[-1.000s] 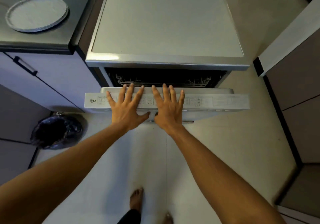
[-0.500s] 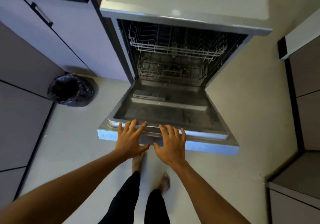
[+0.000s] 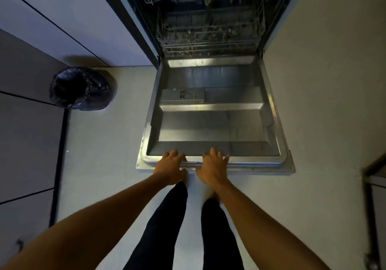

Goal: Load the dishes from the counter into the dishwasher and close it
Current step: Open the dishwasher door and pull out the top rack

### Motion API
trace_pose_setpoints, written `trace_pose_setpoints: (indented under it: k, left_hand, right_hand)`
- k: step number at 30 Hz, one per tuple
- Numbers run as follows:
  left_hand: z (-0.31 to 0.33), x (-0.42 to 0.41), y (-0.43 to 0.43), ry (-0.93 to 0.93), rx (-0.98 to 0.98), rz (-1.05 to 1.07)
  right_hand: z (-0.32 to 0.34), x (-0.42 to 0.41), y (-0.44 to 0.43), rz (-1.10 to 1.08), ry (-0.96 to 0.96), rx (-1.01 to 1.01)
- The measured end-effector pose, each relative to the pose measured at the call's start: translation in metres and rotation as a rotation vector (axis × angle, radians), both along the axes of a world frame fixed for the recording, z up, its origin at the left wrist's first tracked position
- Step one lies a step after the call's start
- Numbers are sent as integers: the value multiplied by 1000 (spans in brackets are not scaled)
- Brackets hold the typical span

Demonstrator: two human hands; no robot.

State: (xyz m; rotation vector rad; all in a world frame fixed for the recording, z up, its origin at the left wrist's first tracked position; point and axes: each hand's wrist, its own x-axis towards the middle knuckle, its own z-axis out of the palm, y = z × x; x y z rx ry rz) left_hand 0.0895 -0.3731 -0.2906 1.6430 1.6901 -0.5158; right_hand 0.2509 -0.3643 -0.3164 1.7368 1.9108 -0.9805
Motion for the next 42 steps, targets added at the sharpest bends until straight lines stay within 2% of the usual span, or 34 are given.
trace_pose_setpoints:
  k: [11,17,22,26,29,32,34,35,42]
  left_hand:
    - [-147,2,-33,-26,-183,13]
    - [-198,8,-40,36,-302,-26]
    - [-217,10,-41,65,-344,-88]
    - [-216,9,-37,67,-351,-124]
    - [-203,6,-20,-33,-382,-4]
    - [-187,-1,-4,-82,-346,99]
    - [-165,-6,21,-120,-285,141]
    - [-154,-8,34,-147,-235,161]
    - [-62,-29,152,-318,97,300]
  right_hand:
    - [-156,6,-50,8,21,-29]
    - [-212,19,-63,8,120,-59]
    - [-232,23,-69,-19,172,-71]
    - [-231,25,-70,32,168,-127]
    - [-215,31,-51,-41,202,-234]
    - [-201,31,-29,-484,339,-392]
    - [-178,34,-5,-755,379,-377]
    - [-167,35,8,-814,392,-333]
    - [-73,36,134,-764,465,-151]
